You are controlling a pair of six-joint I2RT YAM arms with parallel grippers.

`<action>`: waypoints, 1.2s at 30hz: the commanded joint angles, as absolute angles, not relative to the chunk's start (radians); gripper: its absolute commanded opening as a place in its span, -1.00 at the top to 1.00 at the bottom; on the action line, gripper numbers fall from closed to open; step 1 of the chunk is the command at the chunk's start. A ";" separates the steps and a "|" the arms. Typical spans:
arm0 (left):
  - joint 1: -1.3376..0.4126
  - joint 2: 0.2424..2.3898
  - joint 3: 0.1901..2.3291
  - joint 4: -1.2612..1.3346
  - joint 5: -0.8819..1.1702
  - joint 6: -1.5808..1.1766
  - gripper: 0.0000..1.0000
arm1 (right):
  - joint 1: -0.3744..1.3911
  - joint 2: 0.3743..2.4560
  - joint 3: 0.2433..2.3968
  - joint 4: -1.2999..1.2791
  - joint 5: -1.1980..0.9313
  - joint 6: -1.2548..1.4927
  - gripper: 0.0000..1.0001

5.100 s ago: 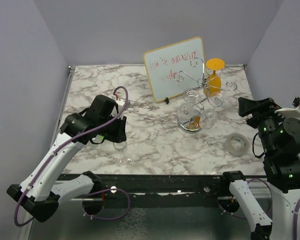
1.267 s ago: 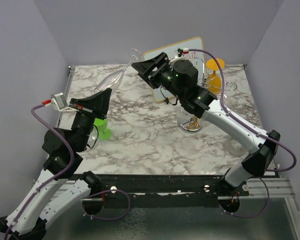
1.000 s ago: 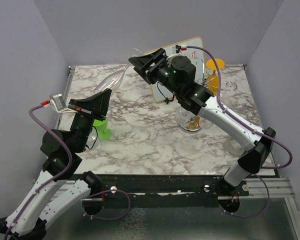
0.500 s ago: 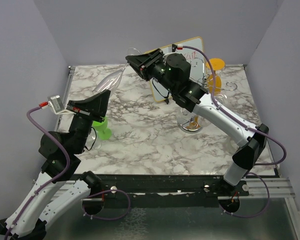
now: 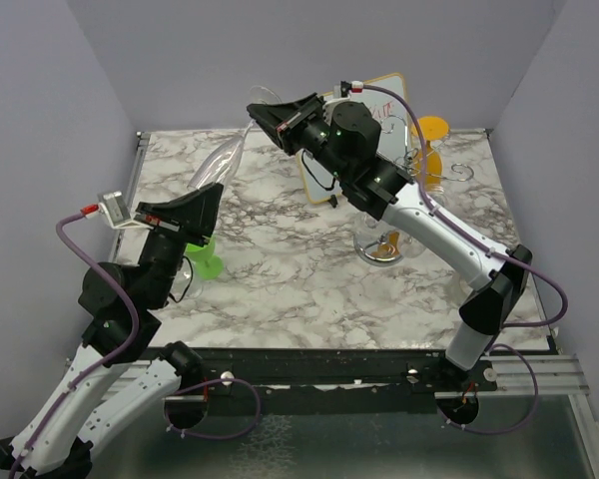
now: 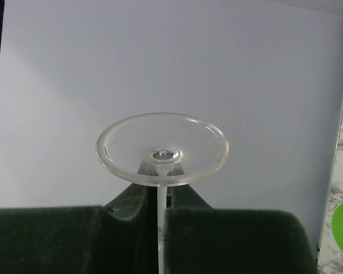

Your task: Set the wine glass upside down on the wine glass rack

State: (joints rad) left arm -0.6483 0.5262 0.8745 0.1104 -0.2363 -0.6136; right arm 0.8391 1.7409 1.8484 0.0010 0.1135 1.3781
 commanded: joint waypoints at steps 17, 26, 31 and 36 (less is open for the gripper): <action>-0.651 0.438 0.900 -0.247 -0.376 -0.613 -0.97 | 0.847 1.541 1.619 0.387 0.102 0.740 0.99; -0.652 0.489 1.019 -0.172 -0.101 -0.432 -0.97 | 0.846 1.483 1.565 0.338 -0.202 0.575 0.99; -0.652 0.565 1.022 -0.137 -0.003 -0.466 -0.93 | 0.847 1.482 1.552 0.368 -0.406 0.522 0.99; -0.651 0.646 1.033 -0.110 0.071 -0.529 -0.80 | 0.846 1.479 1.544 0.405 -0.542 0.507 0.99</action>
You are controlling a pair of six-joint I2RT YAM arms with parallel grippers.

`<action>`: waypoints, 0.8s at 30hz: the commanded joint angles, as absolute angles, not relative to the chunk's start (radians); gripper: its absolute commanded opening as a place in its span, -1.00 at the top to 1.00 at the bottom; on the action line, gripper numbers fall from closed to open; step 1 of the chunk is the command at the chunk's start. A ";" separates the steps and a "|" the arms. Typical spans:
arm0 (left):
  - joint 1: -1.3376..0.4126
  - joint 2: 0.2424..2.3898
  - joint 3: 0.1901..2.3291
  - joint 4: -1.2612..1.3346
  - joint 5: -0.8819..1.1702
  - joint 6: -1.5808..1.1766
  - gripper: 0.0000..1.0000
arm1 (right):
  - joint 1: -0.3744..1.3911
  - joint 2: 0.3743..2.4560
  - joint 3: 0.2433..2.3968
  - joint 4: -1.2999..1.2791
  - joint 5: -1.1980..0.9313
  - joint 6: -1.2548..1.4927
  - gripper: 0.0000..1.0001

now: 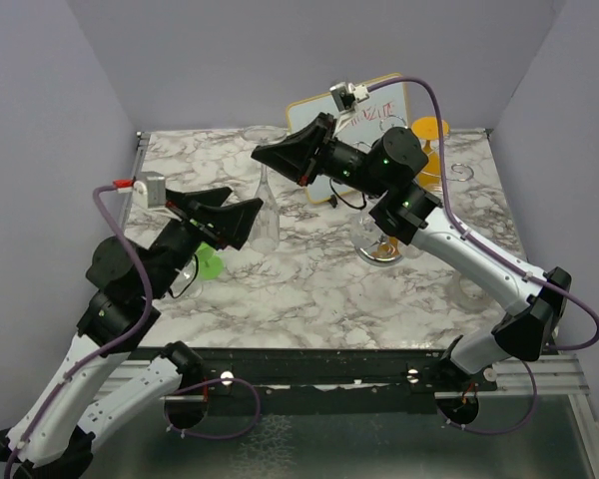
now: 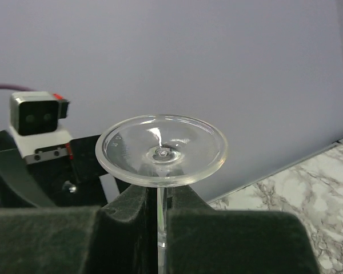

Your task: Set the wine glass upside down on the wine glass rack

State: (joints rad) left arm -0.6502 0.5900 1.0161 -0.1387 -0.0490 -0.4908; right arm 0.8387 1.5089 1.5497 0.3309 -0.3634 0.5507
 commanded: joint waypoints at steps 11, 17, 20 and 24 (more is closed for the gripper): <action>-0.652 0.695 1.009 -0.018 0.185 -0.540 0.07 | 0.846 1.434 1.466 0.449 -0.697 0.444 0.99; -0.652 0.710 0.978 0.027 0.245 -0.521 0.08 | 0.846 1.423 1.443 0.477 -0.725 0.448 0.99; -0.652 0.722 0.965 0.040 0.290 -0.491 0.12 | 0.846 1.423 1.430 0.512 -0.737 0.477 0.99; -0.652 0.739 0.944 0.064 0.376 -0.458 0.20 | 0.847 1.425 1.418 0.552 -0.765 0.506 0.99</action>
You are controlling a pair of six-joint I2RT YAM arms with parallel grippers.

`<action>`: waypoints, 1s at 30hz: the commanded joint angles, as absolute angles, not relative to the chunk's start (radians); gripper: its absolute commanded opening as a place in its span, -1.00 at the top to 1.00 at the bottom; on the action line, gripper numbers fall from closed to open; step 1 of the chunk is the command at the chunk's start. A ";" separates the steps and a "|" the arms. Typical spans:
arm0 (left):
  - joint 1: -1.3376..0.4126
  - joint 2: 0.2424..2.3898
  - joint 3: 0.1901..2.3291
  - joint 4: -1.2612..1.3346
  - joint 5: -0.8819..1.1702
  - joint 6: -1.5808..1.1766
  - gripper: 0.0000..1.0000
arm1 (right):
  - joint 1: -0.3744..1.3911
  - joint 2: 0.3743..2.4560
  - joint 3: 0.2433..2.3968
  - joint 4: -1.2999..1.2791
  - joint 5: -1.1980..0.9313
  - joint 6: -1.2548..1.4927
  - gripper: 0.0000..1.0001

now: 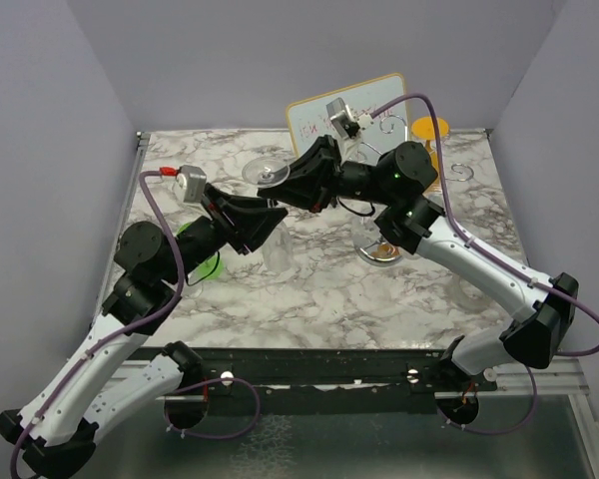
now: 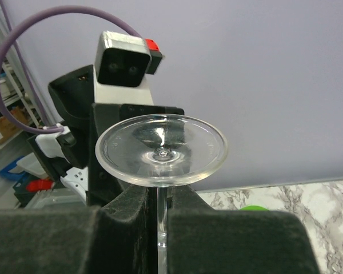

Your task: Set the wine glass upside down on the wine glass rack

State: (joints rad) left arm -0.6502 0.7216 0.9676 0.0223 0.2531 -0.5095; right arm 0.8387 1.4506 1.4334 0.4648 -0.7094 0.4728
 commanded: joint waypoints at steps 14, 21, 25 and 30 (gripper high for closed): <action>-0.652 0.714 0.881 0.151 0.449 -0.411 1.00 | 0.846 1.389 1.375 0.552 -0.776 0.488 0.99; -0.652 0.709 0.875 0.171 0.434 -0.417 1.00 | 0.846 1.371 1.347 0.528 -0.726 0.492 0.65; -0.652 0.711 0.873 0.190 0.432 -0.430 1.00 | 0.847 1.358 1.343 0.477 -0.643 0.509 0.19; -0.651 0.725 0.882 0.211 0.457 -0.449 1.00 | 0.847 1.345 1.334 0.457 -0.606 0.525 -0.02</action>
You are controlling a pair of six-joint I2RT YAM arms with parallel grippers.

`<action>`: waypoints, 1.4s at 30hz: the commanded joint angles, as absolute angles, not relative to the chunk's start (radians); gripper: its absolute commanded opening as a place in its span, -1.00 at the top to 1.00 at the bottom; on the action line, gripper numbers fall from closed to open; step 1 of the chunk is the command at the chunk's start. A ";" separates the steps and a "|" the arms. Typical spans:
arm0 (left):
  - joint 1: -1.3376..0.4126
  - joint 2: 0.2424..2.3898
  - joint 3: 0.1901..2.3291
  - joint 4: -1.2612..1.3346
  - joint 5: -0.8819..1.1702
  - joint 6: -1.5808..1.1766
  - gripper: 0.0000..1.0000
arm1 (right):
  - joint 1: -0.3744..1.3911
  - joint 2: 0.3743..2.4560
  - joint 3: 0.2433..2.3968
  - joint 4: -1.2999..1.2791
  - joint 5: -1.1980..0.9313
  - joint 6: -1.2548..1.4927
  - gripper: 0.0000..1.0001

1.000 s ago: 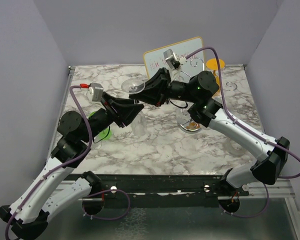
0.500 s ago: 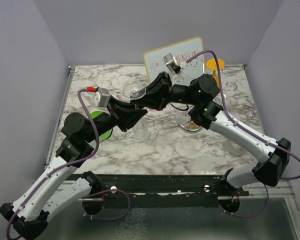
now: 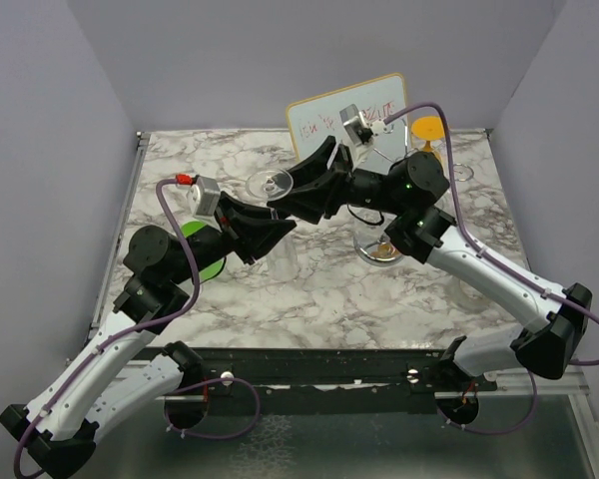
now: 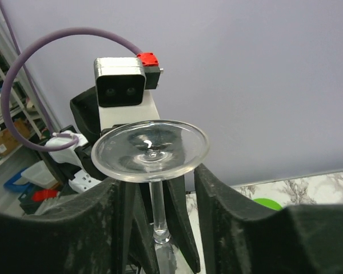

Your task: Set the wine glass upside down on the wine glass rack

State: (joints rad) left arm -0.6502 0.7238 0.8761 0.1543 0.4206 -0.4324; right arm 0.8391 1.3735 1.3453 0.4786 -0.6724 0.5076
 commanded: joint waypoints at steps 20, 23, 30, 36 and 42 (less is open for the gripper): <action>-0.652 0.828 0.898 0.307 0.333 -0.457 1.00 | 0.847 0.971 1.146 0.340 -0.241 0.368 -0.39; -0.651 0.886 0.922 0.328 0.378 -0.464 1.00 | 0.846 0.913 1.128 0.323 -0.206 0.341 -0.39; -0.652 1.043 0.984 0.370 0.456 -0.391 1.00 | 0.846 0.819 1.086 0.303 -0.161 0.313 -0.39; -0.650 1.169 1.081 0.389 0.530 -0.271 1.00 | 0.847 0.788 1.116 0.227 -0.130 0.269 -0.39; -0.598 1.324 1.163 0.404 0.610 -0.281 1.00 | 0.847 0.753 1.116 0.202 -0.097 0.253 -0.39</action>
